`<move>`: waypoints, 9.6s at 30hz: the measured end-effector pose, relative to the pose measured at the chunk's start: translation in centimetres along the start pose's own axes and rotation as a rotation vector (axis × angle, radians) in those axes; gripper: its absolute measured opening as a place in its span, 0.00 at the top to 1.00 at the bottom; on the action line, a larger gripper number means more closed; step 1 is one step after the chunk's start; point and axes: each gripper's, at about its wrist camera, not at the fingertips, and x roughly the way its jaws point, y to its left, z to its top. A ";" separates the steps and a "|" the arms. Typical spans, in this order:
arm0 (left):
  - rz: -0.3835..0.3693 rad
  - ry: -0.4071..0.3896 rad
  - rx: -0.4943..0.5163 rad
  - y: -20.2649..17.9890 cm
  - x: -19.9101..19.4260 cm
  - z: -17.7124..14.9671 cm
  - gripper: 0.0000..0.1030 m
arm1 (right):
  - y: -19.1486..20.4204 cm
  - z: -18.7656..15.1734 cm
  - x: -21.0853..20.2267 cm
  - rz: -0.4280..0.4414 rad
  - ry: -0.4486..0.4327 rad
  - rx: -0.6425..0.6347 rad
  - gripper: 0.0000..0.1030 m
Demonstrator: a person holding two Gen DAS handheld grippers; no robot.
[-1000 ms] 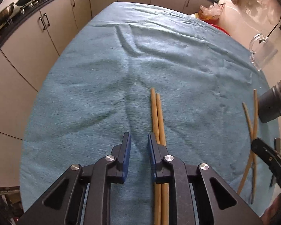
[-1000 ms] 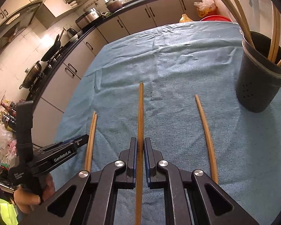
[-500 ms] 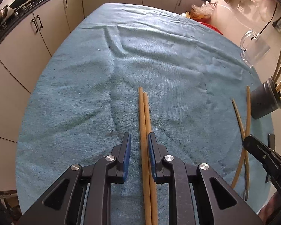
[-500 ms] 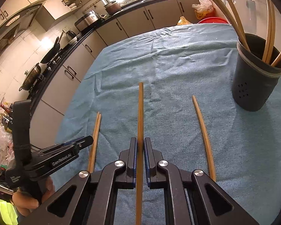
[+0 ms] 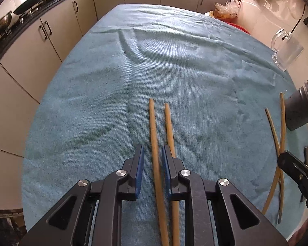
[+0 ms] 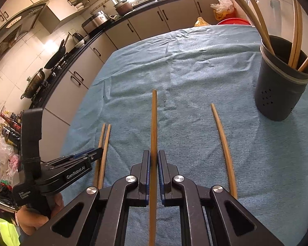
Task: Organize utensils
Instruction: 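Close the left tool on a chopstick while the right tool holds its own, then lift the right tool's chopstick toward the black cup while the left tool carries its own, then lower both held chopsticks into the black cup from above, then open both tools to release the chopsticks into the cup, then move both open tools back over the last chopsticks on the towel, then close the right tool on one chopstick while the left tool grasps another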
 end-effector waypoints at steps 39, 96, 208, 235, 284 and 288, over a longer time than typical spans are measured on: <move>-0.224 -0.472 -0.030 -0.5 -17.1 -5.4 0.94 | -0.8 -4.3 -12.8 0.100 -0.417 -0.077 0.93; -0.295 -0.486 0.218 -12.2 -19.1 -1.3 0.94 | -10.1 -1.4 -23.4 -0.013 -0.671 0.134 0.93; -0.171 -0.519 0.018 -7.4 -16.1 -1.6 0.26 | -9.2 -3.8 -23.8 -0.181 -0.712 0.067 0.17; -0.130 -0.085 -0.136 -0.7 -2.5 -4.5 0.35 | -8.3 -7.0 -11.2 -0.118 -0.320 0.028 0.18; -0.141 -0.267 0.027 -1.5 -8.5 -3.3 0.94 | -1.7 0.0 -6.2 -0.079 -0.172 -0.168 0.93; -0.155 -0.330 0.030 -1.8 -11.1 -3.4 0.94 | -1.0 -1.0 -9.0 -0.056 -0.267 -0.176 0.93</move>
